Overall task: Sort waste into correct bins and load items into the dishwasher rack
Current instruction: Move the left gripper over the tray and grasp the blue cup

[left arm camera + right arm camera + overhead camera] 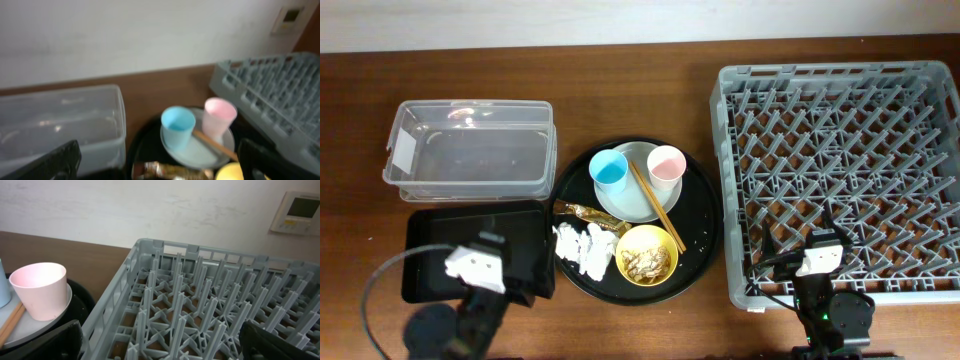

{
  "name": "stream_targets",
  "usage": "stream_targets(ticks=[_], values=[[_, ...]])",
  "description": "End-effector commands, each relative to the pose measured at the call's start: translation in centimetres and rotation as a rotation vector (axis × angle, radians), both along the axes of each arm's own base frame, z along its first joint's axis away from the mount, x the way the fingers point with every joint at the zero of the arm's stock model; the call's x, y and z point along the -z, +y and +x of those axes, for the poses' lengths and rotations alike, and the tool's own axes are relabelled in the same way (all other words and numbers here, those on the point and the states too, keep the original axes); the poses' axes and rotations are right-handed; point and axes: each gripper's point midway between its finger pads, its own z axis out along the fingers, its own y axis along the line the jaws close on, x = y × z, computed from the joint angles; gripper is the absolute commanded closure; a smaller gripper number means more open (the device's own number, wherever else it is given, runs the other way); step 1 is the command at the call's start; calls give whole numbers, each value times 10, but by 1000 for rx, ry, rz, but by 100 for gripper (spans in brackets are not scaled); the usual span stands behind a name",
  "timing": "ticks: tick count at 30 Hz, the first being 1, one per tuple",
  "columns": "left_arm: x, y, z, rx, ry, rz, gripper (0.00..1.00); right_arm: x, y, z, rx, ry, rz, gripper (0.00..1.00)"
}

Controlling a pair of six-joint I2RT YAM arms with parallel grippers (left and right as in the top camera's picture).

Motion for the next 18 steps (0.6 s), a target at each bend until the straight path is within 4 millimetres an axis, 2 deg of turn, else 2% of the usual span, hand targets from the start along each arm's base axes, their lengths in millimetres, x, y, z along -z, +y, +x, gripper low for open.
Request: stream_targets(ticks=[1, 5, 9, 12, 13, 14, 15, 17, 18], values=[[-18, -6, 14, 35, 170, -16, 1, 2, 0, 0, -4, 3, -2, 2], [-5, -10, 29, 55, 495, -34, 1, 2, 0, 0, -4, 3, -2, 2], [2, -37, 53, 202, 666, -132, 1, 2, 0, 0, -4, 3, -2, 2], [8, -60, 58, 341, 735, -235, 1, 2, 0, 0, -4, 3, -2, 2], [13, -64, 61, 362, 761, -256, 6, 2, 0, 0, -4, 3, -2, 2], [23, -62, 69, 349, 788, -250, 22, 2, 0, 0, -4, 3, -2, 2], [29, -61, 72, 341, 805, -250, 34, 2, 0, 0, -4, 2, -2, 2], [38, -63, 75, 343, 840, -254, 67, 2, 0, 0, -4, 3, -2, 2], [42, -65, 75, 345, 856, -248, 74, 2, 0, 0, -4, 3, -2, 2]])
